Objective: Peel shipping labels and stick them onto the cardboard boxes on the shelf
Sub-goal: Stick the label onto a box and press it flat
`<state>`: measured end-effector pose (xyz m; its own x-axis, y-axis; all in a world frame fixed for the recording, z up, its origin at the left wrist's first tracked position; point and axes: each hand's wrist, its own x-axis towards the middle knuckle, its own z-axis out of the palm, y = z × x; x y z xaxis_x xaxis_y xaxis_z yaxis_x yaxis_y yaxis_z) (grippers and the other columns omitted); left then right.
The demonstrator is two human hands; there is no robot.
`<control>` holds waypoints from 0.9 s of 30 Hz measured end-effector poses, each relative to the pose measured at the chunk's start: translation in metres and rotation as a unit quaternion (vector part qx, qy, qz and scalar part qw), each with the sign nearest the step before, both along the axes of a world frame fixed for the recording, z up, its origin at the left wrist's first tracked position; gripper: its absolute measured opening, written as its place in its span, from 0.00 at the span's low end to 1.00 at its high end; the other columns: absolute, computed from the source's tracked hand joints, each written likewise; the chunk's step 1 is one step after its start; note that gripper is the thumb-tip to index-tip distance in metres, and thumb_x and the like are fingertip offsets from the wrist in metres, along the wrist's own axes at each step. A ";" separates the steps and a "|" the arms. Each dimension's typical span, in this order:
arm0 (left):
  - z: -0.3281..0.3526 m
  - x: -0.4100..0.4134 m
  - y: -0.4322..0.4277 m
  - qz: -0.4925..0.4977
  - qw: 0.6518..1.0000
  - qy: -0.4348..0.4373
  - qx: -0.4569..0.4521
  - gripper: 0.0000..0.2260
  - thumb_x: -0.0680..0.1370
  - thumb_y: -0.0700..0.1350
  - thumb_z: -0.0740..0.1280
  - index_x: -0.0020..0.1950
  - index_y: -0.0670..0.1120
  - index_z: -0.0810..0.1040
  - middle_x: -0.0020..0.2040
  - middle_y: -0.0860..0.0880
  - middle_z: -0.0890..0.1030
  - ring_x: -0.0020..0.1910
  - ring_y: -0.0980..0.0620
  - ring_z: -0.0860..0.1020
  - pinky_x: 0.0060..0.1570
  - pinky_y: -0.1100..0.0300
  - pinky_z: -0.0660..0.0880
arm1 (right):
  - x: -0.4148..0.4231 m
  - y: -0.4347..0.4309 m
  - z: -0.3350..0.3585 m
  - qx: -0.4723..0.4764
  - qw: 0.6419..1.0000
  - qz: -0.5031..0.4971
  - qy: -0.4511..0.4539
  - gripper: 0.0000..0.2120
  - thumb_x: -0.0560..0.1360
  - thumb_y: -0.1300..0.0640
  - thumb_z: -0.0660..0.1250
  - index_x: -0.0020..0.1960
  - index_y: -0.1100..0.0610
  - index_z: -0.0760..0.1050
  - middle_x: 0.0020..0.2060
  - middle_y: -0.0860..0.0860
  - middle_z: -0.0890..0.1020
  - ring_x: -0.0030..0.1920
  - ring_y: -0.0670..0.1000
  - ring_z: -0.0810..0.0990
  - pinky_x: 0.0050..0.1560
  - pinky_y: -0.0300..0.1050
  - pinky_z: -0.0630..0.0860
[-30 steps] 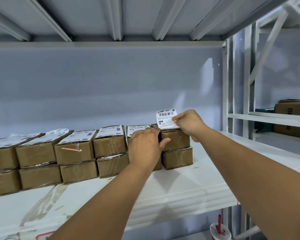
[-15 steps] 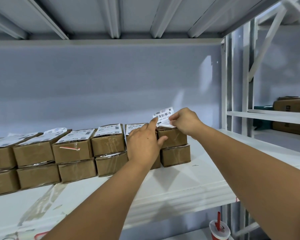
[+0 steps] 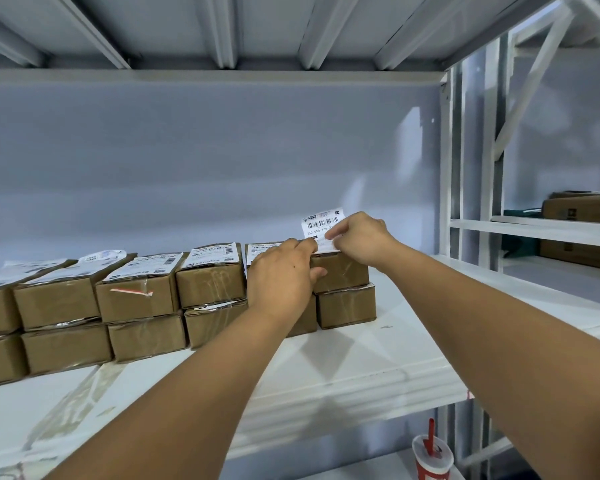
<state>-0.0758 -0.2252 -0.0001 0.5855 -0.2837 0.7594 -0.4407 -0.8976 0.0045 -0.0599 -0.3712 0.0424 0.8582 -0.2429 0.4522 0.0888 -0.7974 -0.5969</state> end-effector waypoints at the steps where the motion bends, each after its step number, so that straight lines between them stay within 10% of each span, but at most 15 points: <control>1: 0.001 0.000 0.000 0.000 1.000 0.008 0.003 0.17 0.78 0.57 0.61 0.64 0.52 0.71 0.55 0.50 0.76 0.55 0.48 0.76 0.46 0.57 0.69 | 0.001 -0.003 0.001 0.001 1.000 -0.009 0.013 0.13 0.75 0.60 0.61 0.53 0.51 0.81 0.57 0.49 0.75 0.63 0.55 0.66 0.64 0.49 0.70; 14: 0.014 -0.002 0.002 -0.009 0.997 0.045 0.063 0.17 0.78 0.57 0.62 0.64 0.51 0.69 0.57 0.51 0.75 0.54 0.47 0.75 0.47 0.56 0.70 | 0.001 -0.034 -0.030 0.327 0.931 0.105 0.127 0.24 0.67 0.41 0.67 0.63 0.39 0.73 0.70 0.47 0.66 0.70 0.52 0.62 0.68 0.53 0.60; 27: 0.023 -0.009 -0.001 -0.004 0.978 -0.031 0.206 0.12 0.80 0.53 0.59 0.62 0.51 0.68 0.57 0.48 0.73 0.51 0.45 0.76 0.38 0.56 0.63 | 0.008 -0.023 -0.048 0.473 0.849 0.227 0.065 0.11 0.64 0.46 0.67 0.43 0.49 0.80 0.39 0.54 0.80 0.39 0.54 0.77 0.43 0.45 0.72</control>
